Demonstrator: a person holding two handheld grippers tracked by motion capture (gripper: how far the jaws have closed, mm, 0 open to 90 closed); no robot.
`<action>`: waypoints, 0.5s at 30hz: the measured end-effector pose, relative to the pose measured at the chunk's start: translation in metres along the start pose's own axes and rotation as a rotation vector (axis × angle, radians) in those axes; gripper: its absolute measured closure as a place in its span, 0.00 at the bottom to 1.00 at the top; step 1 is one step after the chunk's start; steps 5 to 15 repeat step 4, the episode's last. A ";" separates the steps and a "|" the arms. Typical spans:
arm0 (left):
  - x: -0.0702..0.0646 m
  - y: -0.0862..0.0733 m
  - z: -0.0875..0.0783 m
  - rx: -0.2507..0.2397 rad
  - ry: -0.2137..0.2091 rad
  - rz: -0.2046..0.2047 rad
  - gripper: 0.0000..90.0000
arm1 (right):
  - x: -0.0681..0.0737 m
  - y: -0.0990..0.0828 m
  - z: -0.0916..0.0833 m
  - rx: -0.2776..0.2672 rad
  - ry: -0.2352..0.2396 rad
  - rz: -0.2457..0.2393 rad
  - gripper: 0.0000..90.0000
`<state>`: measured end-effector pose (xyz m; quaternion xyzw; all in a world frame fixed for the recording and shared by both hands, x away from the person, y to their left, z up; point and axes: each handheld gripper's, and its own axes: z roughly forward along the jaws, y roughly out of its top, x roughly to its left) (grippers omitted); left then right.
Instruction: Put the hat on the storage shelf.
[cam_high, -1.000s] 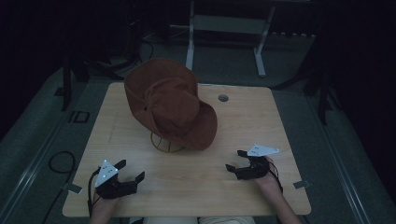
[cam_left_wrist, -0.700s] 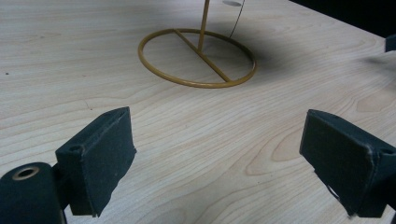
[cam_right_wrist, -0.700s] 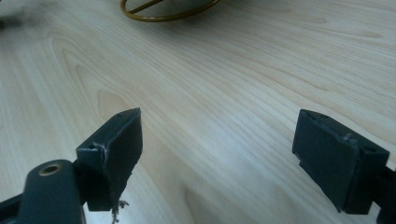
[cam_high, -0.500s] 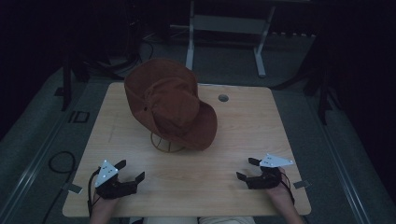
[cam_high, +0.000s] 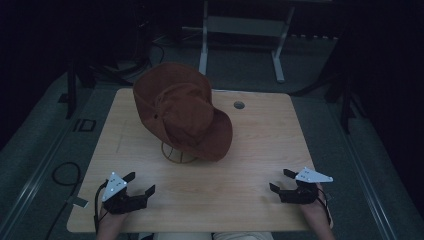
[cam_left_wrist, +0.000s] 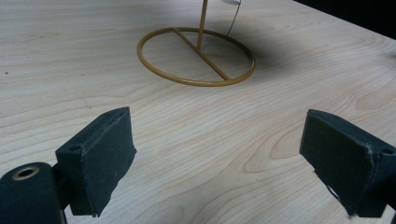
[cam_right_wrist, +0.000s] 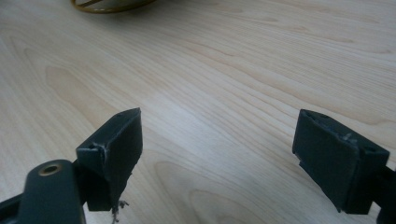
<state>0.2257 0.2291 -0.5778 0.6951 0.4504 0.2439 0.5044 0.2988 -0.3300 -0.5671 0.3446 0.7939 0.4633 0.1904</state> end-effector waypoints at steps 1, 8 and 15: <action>0.000 0.000 0.000 0.002 0.001 0.001 0.11 | -0.001 0.000 0.000 0.003 -0.003 0.004 0.18; 0.000 0.000 0.000 0.002 0.001 0.001 0.11 | 0.000 0.000 0.000 0.005 0.000 0.000 0.17; 0.000 0.000 0.000 0.002 0.001 0.001 0.11 | 0.000 0.000 0.000 0.005 0.000 0.000 0.17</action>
